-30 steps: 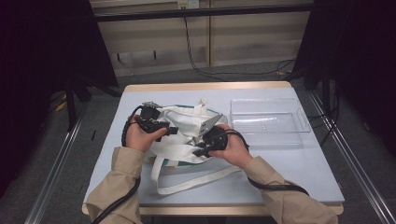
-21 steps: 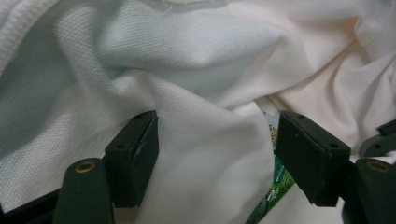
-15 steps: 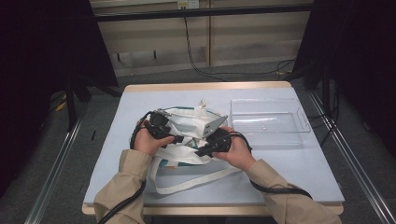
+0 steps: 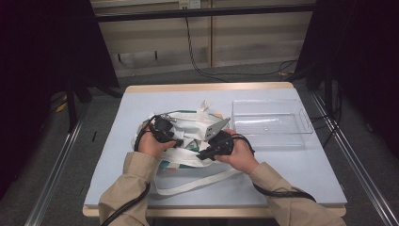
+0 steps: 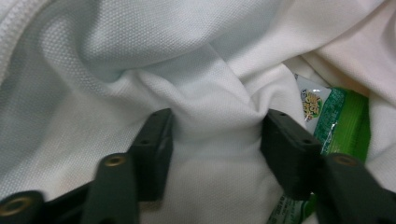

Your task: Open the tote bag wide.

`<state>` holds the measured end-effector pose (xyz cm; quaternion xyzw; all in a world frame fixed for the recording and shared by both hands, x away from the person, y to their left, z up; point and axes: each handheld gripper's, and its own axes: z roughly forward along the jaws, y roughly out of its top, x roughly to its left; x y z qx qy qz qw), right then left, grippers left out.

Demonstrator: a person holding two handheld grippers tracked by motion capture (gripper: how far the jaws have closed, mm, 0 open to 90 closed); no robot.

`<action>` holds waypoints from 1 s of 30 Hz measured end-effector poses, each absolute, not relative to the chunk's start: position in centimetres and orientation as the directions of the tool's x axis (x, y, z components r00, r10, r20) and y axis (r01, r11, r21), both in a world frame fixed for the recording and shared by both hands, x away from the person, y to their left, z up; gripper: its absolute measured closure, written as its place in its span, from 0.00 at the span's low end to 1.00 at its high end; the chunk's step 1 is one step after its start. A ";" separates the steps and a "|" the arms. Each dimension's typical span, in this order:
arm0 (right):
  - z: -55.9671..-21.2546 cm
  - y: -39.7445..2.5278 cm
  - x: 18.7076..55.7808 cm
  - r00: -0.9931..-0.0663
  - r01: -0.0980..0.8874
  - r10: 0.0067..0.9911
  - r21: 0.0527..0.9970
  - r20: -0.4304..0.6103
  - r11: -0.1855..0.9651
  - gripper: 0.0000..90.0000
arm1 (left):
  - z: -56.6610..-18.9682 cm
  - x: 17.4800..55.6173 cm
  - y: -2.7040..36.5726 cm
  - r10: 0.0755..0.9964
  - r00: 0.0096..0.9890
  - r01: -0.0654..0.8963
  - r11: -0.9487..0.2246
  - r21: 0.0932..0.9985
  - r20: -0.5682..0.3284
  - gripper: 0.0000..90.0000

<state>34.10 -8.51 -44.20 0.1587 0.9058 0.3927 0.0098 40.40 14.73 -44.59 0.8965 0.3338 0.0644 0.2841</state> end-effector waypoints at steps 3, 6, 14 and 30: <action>-44.1 -8.5 34.1 -0.948 0.286 0.297 0.717 0.115 0.635 0.98 | -44.8 40.3 14.5 0.629 0.770 0.574 -0.608 0.548 -0.108 0.89; -44.1 -8.5 33.9 -0.949 0.284 0.293 0.715 0.115 0.639 0.98 | -44.7 40.2 14.3 0.652 0.749 0.601 -0.593 0.536 -0.118 0.98; -43.9 -8.5 33.4 -0.955 0.270 0.272 0.715 0.115 0.645 0.98 | -43.7 40.7 15.1 0.688 0.710 0.640 -0.543 0.543 -0.149 1.00; -44.6 -9.1 32.3 -0.966 0.247 0.224 0.726 0.131 0.642 0.99 | -41.4 43.0 17.5 0.747 0.650 0.653 -0.455 0.605 -0.141 1.00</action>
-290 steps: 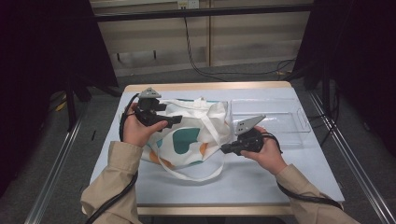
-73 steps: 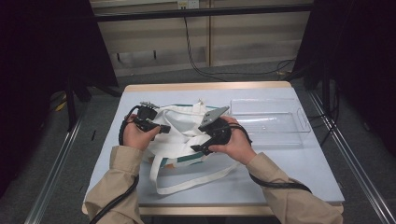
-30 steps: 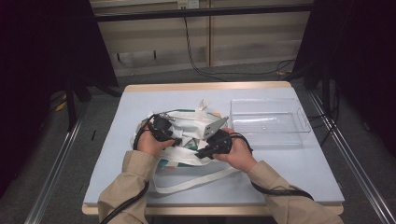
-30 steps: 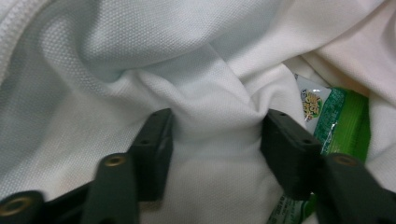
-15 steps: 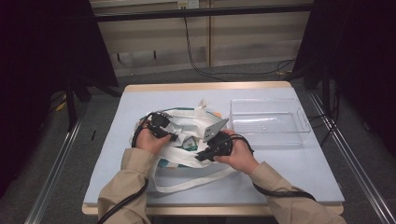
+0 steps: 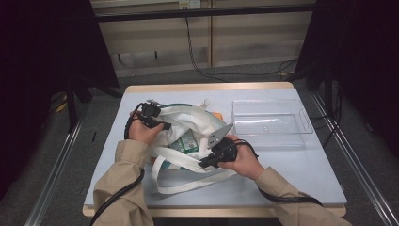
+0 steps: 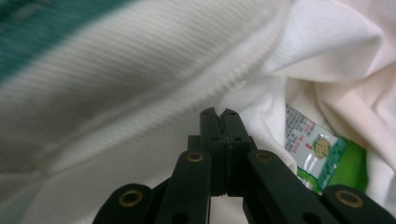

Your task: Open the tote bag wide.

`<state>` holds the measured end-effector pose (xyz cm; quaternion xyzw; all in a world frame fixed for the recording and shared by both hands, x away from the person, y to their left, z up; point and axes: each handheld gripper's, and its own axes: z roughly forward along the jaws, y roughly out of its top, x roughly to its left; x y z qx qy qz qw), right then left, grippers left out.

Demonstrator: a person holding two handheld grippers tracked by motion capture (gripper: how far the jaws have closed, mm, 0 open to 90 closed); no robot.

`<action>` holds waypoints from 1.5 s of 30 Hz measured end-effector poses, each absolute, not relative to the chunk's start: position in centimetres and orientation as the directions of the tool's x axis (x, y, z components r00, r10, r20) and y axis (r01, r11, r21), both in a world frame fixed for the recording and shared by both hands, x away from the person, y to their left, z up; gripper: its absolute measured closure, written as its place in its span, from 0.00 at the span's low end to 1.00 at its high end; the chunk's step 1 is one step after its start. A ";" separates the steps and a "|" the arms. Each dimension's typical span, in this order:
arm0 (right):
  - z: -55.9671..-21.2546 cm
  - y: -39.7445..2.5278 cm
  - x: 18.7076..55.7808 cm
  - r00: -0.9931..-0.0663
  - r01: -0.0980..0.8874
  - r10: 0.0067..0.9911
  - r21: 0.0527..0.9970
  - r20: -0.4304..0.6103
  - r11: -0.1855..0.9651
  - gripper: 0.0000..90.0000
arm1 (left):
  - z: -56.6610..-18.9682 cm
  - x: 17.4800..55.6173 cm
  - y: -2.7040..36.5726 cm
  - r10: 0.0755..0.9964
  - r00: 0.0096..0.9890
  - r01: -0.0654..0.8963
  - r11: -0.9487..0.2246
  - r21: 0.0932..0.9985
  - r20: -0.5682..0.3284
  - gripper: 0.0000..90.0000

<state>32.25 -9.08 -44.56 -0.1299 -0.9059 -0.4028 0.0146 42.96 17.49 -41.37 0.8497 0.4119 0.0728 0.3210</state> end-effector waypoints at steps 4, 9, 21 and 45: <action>-44.9 -9.2 31.9 -0.966 0.251 0.219 0.727 0.140 0.639 0.99 | -41.5 43.4 17.9 0.760 0.632 0.662 -0.428 0.615 -0.151 1.00; -45.2 -9.3 31.7 -0.966 0.251 0.213 0.730 0.146 0.635 0.99 | -41.6 43.9 18.3 0.763 0.634 0.655 -0.439 0.615 -0.131 1.00; -46.1 -9.3 31.2 -0.967 0.252 0.200 0.717 0.158 0.650 0.99 | -42.6 45.1 19.1 0.777 0.605 0.672 -0.383 0.634 -0.172 1.00; -42.7 -9.4 32.1 -0.944 0.295 0.294 0.777 0.148 0.556 0.71 | -39.7 42.4 20.5 0.710 0.689 0.576 -0.416 0.704 -0.143 0.73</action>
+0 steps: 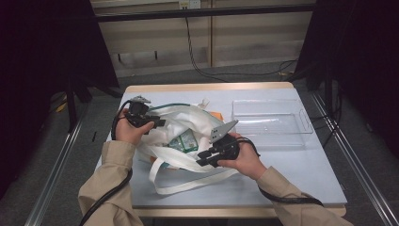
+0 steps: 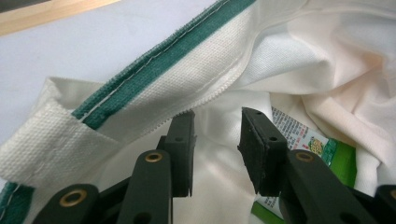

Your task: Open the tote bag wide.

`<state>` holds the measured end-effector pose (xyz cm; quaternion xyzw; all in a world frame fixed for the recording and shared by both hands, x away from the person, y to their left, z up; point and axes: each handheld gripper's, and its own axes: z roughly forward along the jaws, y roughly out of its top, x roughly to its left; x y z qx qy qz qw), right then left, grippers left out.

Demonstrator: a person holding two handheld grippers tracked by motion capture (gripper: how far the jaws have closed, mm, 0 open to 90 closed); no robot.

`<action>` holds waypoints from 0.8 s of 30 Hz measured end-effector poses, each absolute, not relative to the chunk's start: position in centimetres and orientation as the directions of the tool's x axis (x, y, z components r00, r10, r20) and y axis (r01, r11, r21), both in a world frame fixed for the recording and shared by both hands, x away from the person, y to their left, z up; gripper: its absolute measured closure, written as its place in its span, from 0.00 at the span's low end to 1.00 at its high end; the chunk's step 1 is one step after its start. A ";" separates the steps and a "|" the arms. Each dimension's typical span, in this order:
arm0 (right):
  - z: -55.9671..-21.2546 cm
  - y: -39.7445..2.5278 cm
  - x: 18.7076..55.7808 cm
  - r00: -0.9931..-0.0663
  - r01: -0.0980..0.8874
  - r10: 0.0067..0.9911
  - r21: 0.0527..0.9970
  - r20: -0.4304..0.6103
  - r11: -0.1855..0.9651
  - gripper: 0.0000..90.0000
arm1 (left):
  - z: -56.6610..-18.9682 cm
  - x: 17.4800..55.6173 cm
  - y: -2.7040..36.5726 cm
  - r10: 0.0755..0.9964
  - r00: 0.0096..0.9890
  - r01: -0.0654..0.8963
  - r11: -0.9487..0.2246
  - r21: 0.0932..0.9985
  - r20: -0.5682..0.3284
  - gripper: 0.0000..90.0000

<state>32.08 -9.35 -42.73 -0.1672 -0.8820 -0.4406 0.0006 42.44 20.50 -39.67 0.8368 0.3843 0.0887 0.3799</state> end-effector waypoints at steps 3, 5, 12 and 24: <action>-42.1 -9.4 32.4 -0.931 0.319 0.331 0.791 0.157 0.522 0.69 | -39.4 42.3 20.5 0.702 0.700 0.566 -0.437 0.699 -0.129 0.74; -41.9 -9.4 32.7 -0.922 0.334 0.355 0.788 0.158 0.518 0.68 | -39.3 42.2 20.3 0.693 0.709 0.565 -0.447 0.694 -0.131 0.74; -43.0 -9.5 33.7 -0.908 0.326 0.409 0.760 0.087 0.562 0.84 | -38.7 42.2 20.9 0.749 0.656 0.568 -0.413 0.712 -0.089 0.88; -45.5 -11.0 33.6 -0.915 0.338 0.395 0.685 0.080 0.645 1.00 | -42.1 44.1 21.9 0.793 0.600 0.628 -0.386 0.676 -0.104 1.00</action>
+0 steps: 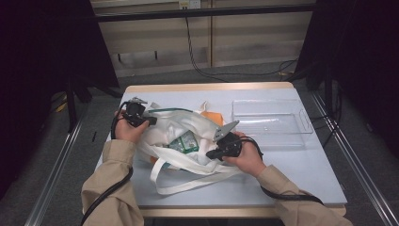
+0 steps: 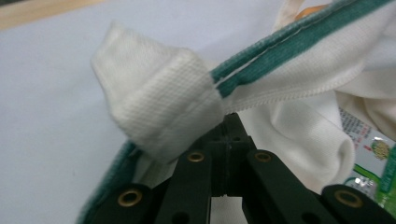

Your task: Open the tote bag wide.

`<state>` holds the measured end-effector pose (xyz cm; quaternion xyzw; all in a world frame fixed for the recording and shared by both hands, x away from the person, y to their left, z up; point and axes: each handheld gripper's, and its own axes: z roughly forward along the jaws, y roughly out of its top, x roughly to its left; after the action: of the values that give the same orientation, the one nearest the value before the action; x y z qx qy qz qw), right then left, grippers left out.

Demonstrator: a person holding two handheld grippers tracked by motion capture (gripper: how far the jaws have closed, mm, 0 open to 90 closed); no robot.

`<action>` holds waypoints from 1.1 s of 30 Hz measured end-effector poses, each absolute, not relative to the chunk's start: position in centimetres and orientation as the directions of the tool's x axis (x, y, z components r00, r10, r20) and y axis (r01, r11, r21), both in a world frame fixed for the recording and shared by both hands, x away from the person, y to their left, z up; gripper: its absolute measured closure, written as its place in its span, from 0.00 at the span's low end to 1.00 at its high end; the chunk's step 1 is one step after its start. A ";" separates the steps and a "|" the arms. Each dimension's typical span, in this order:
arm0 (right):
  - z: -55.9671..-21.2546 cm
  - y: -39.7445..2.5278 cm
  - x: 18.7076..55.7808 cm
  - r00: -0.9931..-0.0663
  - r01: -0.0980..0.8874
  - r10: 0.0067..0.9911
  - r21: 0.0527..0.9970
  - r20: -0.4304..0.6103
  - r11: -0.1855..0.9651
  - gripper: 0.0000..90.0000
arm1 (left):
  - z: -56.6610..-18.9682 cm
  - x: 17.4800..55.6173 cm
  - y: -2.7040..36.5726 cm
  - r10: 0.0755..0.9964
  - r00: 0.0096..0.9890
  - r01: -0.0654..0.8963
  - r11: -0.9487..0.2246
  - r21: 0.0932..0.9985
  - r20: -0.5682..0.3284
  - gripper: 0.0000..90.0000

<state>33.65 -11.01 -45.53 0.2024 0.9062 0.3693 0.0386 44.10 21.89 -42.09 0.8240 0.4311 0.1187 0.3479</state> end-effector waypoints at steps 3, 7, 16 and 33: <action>-46.1 -11.5 33.6 -0.909 0.362 0.405 0.674 0.101 0.644 1.00 | -42.6 44.5 21.9 0.793 0.599 0.633 -0.385 0.672 -0.110 1.00; -45.8 -11.6 33.7 -0.905 0.363 0.411 0.699 0.107 0.616 0.95 | -42.2 44.3 21.7 0.760 0.638 0.622 -0.410 0.667 -0.127 1.00; -45.4 -10.1 33.7 -0.906 0.351 0.410 0.728 0.105 0.589 0.80 | -41.7 42.8 21.3 0.688 0.712 0.554 -0.425 0.716 -0.141 0.55; -45.9 -11.6 33.6 -0.909 0.348 0.410 0.686 0.078 0.639 0.94 | -42.0 43.3 23.5 0.784 0.611 0.617 -0.383 0.687 -0.111 1.00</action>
<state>33.60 -11.57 -45.92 0.2095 0.9042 0.3697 0.0424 43.26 23.48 -42.01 0.8234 0.4254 0.1169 0.3570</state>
